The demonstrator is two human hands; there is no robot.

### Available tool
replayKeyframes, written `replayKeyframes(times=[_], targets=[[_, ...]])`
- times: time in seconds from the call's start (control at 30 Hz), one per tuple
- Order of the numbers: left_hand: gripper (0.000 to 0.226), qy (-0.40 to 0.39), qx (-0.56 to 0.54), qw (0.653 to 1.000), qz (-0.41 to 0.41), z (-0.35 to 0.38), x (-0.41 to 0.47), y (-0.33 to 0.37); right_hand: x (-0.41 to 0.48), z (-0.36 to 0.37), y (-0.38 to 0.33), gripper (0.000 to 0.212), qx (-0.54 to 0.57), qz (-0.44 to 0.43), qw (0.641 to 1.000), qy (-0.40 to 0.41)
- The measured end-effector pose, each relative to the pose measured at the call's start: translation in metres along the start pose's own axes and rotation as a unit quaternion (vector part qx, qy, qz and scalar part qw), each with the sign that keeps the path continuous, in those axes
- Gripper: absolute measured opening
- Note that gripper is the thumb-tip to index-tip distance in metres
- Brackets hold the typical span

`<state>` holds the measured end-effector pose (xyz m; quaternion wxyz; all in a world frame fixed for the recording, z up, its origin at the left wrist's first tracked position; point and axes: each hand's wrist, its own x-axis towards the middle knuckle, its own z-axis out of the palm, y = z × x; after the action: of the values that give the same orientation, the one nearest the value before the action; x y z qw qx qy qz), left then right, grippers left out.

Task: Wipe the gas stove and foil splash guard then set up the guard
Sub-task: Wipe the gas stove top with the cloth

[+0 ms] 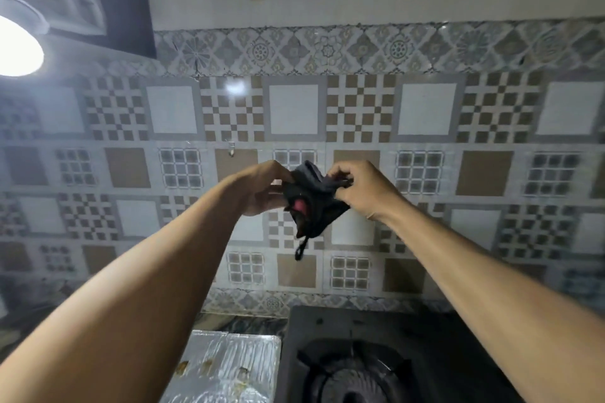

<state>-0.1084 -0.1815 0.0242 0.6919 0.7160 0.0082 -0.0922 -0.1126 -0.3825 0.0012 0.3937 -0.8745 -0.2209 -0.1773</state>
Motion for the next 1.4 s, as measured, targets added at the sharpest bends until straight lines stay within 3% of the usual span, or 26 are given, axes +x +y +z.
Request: replayKeyframes(times=[0.1,0.23,0.27,0.4,0.63,0.73,0.8,0.97,1.03,1.13,1.2,1.33,1.4], targets=[[0.024,0.043,-0.054,0.997,-0.018,0.026,-0.012,0.008,-0.03,-0.001,-0.005,0.023,-0.007,-0.014,1.0,-0.026],[0.025,0.066,-0.097,0.993,-0.009,0.05,-0.026,0.013,-0.057,0.001,-0.007,0.067,-0.007,-0.034,0.998,-0.045],[0.021,0.063,-0.109,0.992,-0.012,0.053,-0.03,0.014,-0.059,0.002,-0.006,0.068,-0.017,-0.037,0.998,-0.036],[0.022,0.034,-0.118,0.992,-0.042,0.053,-0.032,0.008,-0.054,0.003,0.008,0.03,-0.046,-0.04,0.997,0.046],[0.04,0.072,0.143,0.986,-0.041,0.022,0.014,-0.077,-0.045,0.032,0.054,0.034,-0.116,0.049,0.992,-0.01],[0.037,0.121,0.377,0.918,0.033,0.007,0.037,-0.139,-0.047,0.063,0.083,0.034,-0.181,0.09,0.976,-0.08],[0.042,0.099,0.473,0.873,0.063,0.002,0.042,-0.179,-0.052,0.085,0.098,0.037,-0.225,0.098,0.962,-0.119],[0.056,-0.027,0.564,0.821,0.081,0.001,0.046,-0.263,-0.068,0.129,0.118,0.018,-0.355,0.082,0.918,-0.155],[0.065,-0.063,0.582,0.807,0.077,-0.006,0.054,-0.287,-0.072,0.143,0.12,0.021,-0.374,0.068,0.908,-0.175],[0.077,-0.095,0.577,0.808,0.072,-0.013,0.064,-0.308,-0.078,0.157,0.119,0.036,-0.32,0.09,0.906,-0.262],[0.071,-0.093,0.564,0.818,0.07,-0.012,0.066,-0.309,-0.08,0.164,0.121,0.045,-0.255,0.13,0.914,-0.289],[0.063,-0.088,0.544,0.831,0.07,-0.008,0.066,-0.31,-0.083,0.182,0.132,0.03,-0.239,0.146,0.913,-0.297],[0.062,-0.089,0.542,0.832,0.073,-0.009,0.067,-0.312,-0.088,0.186,0.137,0.036,-0.233,0.149,0.907,-0.319]])
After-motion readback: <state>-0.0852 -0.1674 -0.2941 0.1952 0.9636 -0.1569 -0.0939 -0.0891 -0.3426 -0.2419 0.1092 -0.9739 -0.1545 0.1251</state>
